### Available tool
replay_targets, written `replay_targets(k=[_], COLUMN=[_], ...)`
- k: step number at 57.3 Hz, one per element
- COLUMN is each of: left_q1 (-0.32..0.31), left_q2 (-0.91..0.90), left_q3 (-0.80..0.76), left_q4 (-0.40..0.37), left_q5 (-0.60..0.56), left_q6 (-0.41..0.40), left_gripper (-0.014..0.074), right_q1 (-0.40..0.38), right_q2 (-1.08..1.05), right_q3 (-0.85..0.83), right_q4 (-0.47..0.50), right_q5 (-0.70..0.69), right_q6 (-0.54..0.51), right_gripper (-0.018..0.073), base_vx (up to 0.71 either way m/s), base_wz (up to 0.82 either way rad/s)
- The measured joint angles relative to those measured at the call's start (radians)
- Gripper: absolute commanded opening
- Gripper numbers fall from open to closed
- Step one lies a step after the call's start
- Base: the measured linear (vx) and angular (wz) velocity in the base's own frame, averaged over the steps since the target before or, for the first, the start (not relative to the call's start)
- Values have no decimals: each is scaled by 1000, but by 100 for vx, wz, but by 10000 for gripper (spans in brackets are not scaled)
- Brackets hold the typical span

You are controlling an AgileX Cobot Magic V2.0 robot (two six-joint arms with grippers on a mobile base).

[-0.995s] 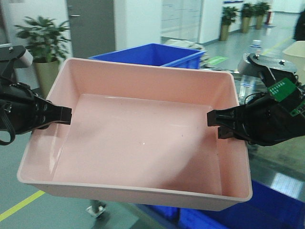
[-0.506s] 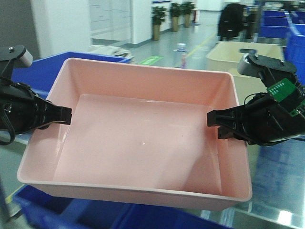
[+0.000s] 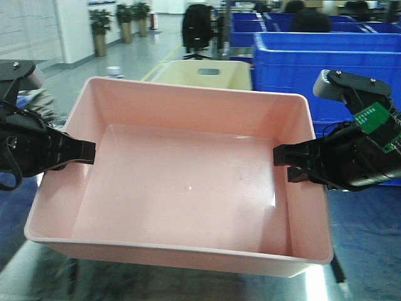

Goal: Grab pink bin and stack on right shelf
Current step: 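Hold the pink bin in both grippers while driving to the metal table, then lower the pink bin with both grippers onto the metal table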

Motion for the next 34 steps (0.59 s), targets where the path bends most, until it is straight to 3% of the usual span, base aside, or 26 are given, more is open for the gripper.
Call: replay_targets(k=[13, 34], left_q1=[0, 0], left_q2=[5, 30], left_q3=[0, 0], left_q4=[0, -3], left_q5=[-2, -1], left_q6=[0, 0], left_gripper=[-1, -1], right_q1=[-1, -1], right_q2=[0, 0], right_q3=[0, 0], right_q4=[0, -3], right_q5=[0, 1], right_q6=[0, 0], right_gripper=[-8, -8], base_vx=[13, 2], base_wz=[-31, -4])
